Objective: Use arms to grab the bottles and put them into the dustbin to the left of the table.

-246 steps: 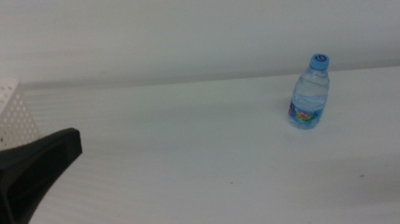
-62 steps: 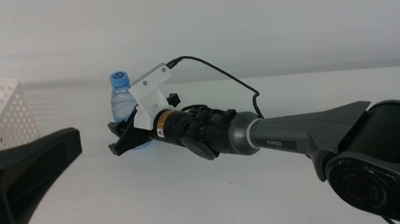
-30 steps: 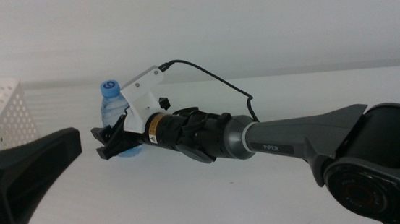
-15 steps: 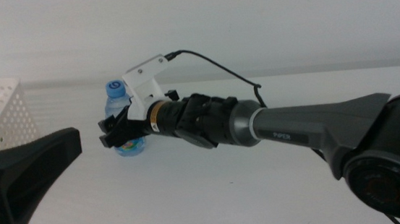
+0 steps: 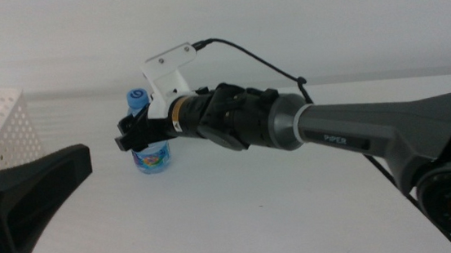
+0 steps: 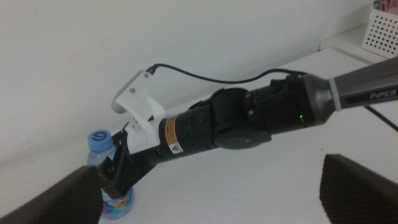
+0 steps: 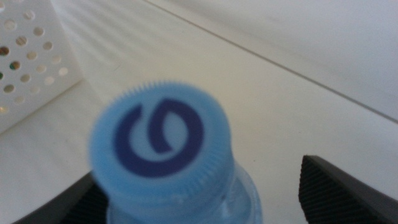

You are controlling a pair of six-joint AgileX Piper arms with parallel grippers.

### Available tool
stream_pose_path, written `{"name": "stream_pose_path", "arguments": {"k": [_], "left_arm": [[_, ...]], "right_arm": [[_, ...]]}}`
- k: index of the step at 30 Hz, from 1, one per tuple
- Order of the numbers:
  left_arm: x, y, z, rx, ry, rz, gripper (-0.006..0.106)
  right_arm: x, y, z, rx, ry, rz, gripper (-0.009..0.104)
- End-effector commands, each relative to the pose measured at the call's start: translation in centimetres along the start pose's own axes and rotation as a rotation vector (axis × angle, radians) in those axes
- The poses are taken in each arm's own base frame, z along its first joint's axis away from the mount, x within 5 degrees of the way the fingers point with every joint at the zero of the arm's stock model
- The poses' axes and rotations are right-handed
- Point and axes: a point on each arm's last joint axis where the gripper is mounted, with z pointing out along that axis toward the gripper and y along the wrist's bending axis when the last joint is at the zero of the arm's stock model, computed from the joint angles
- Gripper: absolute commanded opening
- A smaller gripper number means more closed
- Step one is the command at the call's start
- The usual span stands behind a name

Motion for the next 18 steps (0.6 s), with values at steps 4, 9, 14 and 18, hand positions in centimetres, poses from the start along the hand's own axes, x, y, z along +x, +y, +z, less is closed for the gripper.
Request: {"name": "stream_pose_path", "arguments": {"k": [4, 9, 14, 18], "left_arm": [[-0.1, -0.1, -0.1, 0.007, -0.021, -0.006, 0.094], [-0.1, -0.1, -0.1, 0.007, -0.021, -0.006, 0.094], [-0.1, -0.1, -0.1, 0.007, -0.021, -0.006, 0.094], [-0.1, -0.1, -0.1, 0.007, -0.021, -0.006, 0.094]], "right_arm": [[-2.3, -0.1, -2.1, 0.022, 0.003, 0.068, 0.077], [-1.8, 0.3, -2.2, 0.011, 0.059, 0.045, 0.077], [-1.3, 1.6, -2.3, -0.043, 0.112, -0.002, 0.077], [-1.4, 2.3, -2.9, -0.060, 0.148, -0.064, 0.077]]}}
